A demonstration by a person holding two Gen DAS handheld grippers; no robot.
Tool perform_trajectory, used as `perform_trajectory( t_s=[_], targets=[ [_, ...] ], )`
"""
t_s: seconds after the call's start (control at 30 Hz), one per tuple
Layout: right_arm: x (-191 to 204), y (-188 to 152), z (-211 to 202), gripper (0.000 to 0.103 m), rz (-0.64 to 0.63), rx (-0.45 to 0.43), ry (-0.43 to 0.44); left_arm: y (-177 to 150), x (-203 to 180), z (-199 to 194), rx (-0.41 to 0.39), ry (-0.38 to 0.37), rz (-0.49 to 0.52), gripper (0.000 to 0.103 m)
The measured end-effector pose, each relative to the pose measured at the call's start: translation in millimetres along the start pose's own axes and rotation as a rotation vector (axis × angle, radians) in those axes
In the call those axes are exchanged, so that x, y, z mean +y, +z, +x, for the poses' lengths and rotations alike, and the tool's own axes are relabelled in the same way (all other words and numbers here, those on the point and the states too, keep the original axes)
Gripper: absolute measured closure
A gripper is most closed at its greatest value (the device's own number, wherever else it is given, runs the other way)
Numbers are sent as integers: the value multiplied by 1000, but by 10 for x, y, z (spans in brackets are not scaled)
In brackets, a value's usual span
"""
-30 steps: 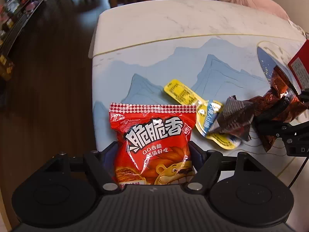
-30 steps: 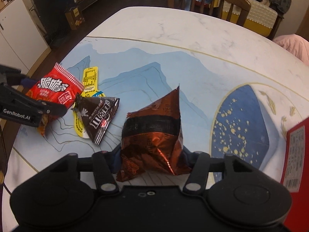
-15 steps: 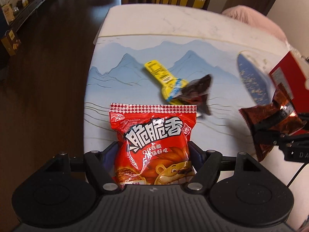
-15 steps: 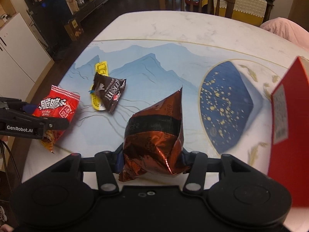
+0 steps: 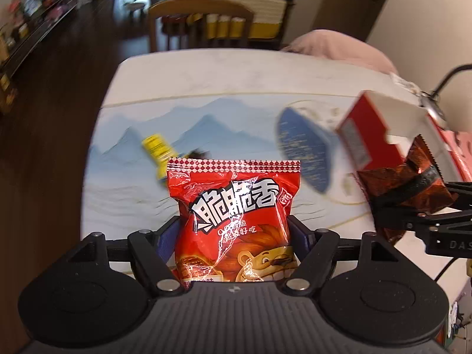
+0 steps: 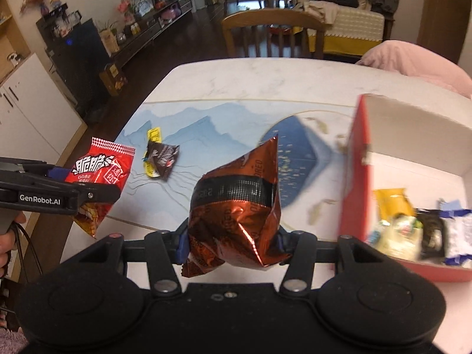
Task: Organize snacks
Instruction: 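Carry the red chip bag and copper-foil bag over the box with both grippers, then open both grippers to drop the two bags into the box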
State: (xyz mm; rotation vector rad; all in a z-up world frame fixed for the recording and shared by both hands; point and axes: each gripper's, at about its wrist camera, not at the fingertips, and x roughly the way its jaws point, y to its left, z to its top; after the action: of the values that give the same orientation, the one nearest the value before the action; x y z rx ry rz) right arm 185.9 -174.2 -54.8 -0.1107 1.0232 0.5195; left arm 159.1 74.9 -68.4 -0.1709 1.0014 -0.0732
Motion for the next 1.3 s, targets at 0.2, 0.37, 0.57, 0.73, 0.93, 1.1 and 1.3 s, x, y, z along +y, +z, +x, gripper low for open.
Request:
perform_trajectory(
  t_s=[0.2, 0.37, 0.57, 0.73, 0.93, 1.1, 1.3],
  targets=[
    [-414, -52, -346, 53, 32, -54, -37, 150, -640, -73, -40, -44, 75, 28],
    [-824, -65, -541, 53, 64, -84, -78, 285, -1204, -71, -66, -75, 136, 28],
    [-1346, -63, -677, 53, 103, -103, -122, 450, -1800, 44, -77, -85, 198, 28],
    [-1746, -44, -688, 55, 127, -107, -158, 587, -2198, 217, -70, -68, 234, 28],
    [-2133, -53, -620, 60, 143, -89, -177, 750, -2566, 537, -38, -54, 251, 28],
    [-2341, -128, -530, 60, 154, -58, -163, 788, -2820, 873, 2, -11, 282, 28],
    [-2519, -225, -460, 59, 156, -26, -142, 780, -3070, 1231, 45, 20, 325, 28]
  ],
)
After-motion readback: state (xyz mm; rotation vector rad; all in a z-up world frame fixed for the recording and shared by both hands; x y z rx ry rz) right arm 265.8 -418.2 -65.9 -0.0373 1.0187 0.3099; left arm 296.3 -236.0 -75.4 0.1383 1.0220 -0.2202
